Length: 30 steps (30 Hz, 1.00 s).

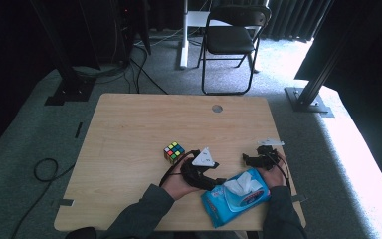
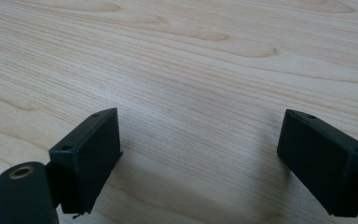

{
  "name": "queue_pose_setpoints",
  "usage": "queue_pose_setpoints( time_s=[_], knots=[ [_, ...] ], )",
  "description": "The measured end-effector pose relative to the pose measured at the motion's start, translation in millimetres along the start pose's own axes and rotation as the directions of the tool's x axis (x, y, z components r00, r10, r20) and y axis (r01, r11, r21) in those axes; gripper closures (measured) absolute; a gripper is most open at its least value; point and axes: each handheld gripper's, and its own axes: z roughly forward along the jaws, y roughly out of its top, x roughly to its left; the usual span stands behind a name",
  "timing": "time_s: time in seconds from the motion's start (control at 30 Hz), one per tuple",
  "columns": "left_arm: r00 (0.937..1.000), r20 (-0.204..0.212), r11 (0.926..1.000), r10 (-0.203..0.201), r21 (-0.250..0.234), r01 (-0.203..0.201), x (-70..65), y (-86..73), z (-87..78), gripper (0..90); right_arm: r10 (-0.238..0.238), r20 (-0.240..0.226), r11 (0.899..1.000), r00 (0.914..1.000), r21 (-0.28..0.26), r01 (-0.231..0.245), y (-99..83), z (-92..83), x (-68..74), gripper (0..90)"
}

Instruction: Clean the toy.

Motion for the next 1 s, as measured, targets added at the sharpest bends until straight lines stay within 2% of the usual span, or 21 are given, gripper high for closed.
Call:
queue_pose_setpoints(
  time_s=[0.1, 0.33, 0.67, 1.0],
  knots=[
    [0.9999, 0.010, 0.9999, 0.012, 0.003, -0.013, -3.5, 1.8, 3.0, 40.2, 0.000, 0.000, 1.000, 1.0000, 0.000, 0.000, 0.0, 0.0, 0.0, 13.0],
    [0.9995, 0.029, 0.9999, 0.010, 0.014, -0.010, -7.0, 1.7, 12.8, 40.2, 0.000, 0.000, 1.000, 1.0000, 0.000, 0.000, 0.0, 0.0, 0.0, 13.0],
    [0.9977, 0.066, 0.9978, 0.010, 0.065, -0.014, -12.1, -1.0, 36.4, 41.3, 0.000, 0.000, 1.000, 1.0000, 0.000, 0.000, 0.0, 0.0, 0.0, 13.0],
    [0.9960, 0.089, 0.9958, 0.014, 0.088, -0.022, -16.9, -2.2, 44.6, 48.2, 0.000, 0.000, 1.000, 1.0000, 0.000, 0.000, 0.0, 0.0, 0.0, 13.0]
  ],
)
